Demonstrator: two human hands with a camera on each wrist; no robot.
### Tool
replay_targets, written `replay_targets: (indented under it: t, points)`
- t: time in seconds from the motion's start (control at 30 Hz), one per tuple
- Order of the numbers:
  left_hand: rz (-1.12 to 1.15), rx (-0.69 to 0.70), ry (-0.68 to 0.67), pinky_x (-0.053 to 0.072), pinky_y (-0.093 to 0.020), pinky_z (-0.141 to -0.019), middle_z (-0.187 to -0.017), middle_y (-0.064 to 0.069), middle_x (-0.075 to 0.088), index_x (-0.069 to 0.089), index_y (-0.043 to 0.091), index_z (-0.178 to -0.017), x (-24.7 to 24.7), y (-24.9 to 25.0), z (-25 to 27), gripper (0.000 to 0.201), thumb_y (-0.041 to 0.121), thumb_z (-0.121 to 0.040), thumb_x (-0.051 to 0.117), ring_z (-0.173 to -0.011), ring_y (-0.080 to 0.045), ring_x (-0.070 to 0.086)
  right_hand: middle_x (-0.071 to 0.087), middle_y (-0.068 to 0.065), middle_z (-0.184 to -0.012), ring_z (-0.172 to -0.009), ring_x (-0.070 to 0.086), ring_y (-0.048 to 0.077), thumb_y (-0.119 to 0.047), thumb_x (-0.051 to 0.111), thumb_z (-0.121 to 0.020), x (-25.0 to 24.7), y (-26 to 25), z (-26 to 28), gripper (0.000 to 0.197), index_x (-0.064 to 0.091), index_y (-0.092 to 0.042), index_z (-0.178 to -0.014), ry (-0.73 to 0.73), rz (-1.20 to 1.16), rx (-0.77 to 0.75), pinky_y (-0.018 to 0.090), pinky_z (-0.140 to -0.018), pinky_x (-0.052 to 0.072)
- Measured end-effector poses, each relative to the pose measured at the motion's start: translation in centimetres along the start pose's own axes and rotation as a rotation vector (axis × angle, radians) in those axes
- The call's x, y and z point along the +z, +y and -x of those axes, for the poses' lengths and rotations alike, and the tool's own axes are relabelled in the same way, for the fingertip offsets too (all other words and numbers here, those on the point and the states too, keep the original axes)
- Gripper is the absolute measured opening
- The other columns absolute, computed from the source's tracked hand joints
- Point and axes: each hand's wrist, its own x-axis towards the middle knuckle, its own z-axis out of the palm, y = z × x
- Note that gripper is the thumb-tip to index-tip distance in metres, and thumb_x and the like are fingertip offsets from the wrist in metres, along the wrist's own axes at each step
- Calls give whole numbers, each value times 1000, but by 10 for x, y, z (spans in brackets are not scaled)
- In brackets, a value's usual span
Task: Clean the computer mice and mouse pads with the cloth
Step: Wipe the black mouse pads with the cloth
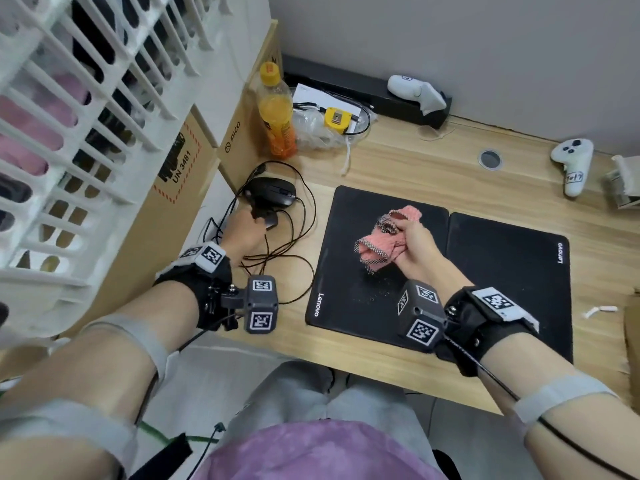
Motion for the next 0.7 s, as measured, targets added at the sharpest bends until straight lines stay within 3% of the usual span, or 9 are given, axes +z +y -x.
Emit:
replay_targets:
  t: [0.07, 0.13, 0.23, 0.3, 0.4, 0.5, 0.57, 0.63, 0.7]
  points:
    - [-16, -32, 42, 40, -40, -100, -133, -20, 52, 46, 3, -135, -2, -3, -8, 47, 9, -90, 51, -123, -38, 47, 58, 33, -122, -113, 58, 51, -3, 47, -94, -3, 5, 2, 28, 49, 8, -120, 10, -27, 27, 66, -96, 44]
    - [-8, -32, 123, 32, -41, -109, -142, -22, 41, 39, 3, -141, -2, 2, -10, 57, 6, -86, 52, -131, -38, 38, 57, 36, -122, -109, 60, 51, 0, 50, -94, -3, 5, 8, 35, 46, 14, -125, 8, 30, 6, 62, -93, 49]
    - [28, 40, 181, 32, -40, -108, -143, -16, 37, 37, 10, -145, 4, 24, -6, 58, 3, -88, 46, -131, -32, 38, 59, 30, -122, -97, 67, 42, 1, 59, -90, -5, 3, 9, 43, 44, 8, -129, -1, 87, -52, 49, -76, 59]
    - [72, 193, 171, 38, -36, -102, -133, -12, 46, 46, 11, -136, 15, 40, -5, 49, 1, -88, 44, -122, -28, 46, 60, 28, -122, -100, 66, 44, -3, 64, -84, -11, 4, 4, 43, 47, -1, -123, 40, 146, -66, 51, -79, 56]
    - [90, 418, -28, 42, -27, -92, -113, -5, 59, 57, 13, -122, 39, 57, -3, 39, -1, -88, 43, -107, -23, 57, 68, 25, -101, -76, 69, 41, -1, 61, -84, -20, -5, 9, 26, 63, -4, -109, 68, 235, -98, 39, -58, 57]
    - [-4, 540, -317, 39, -22, -97, -124, -4, 58, 56, 15, -127, 65, 66, 1, 42, -1, -91, 43, -116, -19, 55, 66, 24, -85, -47, 64, 31, 0, 62, -86, -35, -13, 10, 19, 66, -2, -105, 73, 286, -74, 31, -41, 50]
    - [-115, 540, -378, 30, -25, -109, -143, -9, 44, 47, 12, -139, 79, 65, -1, 48, 2, -92, 45, -133, -22, 42, 64, 26, -81, -48, 63, 33, -4, 67, -83, -45, -17, 10, 18, 65, 1, -100, 73, 312, -43, 31, -44, 49]
    - [-196, 508, -396, 16, -29, -117, -156, -13, 23, 33, 10, -148, 87, 61, -5, 58, 5, -93, 48, -145, -25, 21, 65, 22, -84, -64, 64, 31, -1, 60, -84, -55, -20, 3, 7, 65, -2, -90, 135, 337, -53, 35, -60, 52]
    - [-263, 492, -449, 7, -30, -119, -161, -11, 4, 20, 14, -154, 92, 58, -7, 69, 8, -93, 51, -149, -25, 4, 67, 13, -80, -70, 63, 26, 2, 52, -83, -70, -22, -14, 16, 65, -8, -80, 218, 352, -45, 37, -71, 53]
